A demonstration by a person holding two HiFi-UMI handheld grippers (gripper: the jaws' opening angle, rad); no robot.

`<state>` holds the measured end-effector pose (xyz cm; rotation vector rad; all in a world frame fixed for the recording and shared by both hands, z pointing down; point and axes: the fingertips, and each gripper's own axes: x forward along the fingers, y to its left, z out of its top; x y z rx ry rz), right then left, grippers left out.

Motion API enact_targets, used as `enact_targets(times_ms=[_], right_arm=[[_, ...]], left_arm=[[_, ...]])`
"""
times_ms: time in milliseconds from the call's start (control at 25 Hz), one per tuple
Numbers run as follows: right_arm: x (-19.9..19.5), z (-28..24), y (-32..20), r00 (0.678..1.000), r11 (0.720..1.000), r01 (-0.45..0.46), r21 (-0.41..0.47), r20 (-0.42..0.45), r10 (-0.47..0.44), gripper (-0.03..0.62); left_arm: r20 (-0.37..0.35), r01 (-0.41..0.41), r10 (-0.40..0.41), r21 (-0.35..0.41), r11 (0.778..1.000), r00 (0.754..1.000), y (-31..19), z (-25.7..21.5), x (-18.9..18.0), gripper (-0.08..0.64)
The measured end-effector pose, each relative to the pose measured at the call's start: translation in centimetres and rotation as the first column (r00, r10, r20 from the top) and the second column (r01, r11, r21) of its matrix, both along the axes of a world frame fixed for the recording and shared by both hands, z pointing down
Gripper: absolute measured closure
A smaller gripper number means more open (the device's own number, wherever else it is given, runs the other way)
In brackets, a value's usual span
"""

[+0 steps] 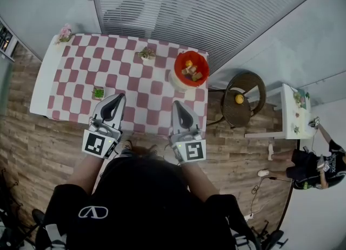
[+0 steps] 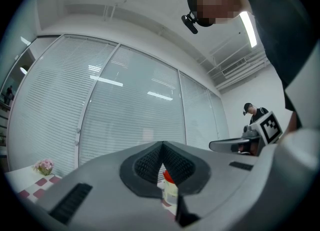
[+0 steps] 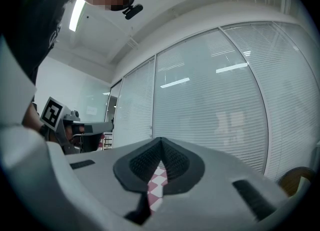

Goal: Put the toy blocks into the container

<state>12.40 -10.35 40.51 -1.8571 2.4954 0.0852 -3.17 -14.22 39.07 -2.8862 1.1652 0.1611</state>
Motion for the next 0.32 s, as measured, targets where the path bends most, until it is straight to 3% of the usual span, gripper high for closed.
enact_targets(times_ms=[320], right_arm=[[0.60,0.03,0.03,1.000,1.000,-0.008,0.009,-0.001,0.008,0.589]], left_arm=[[0.002,0.005,-0.005,0.001,1.000,1.000,-0.06,0.00,-0.02,0.554]])
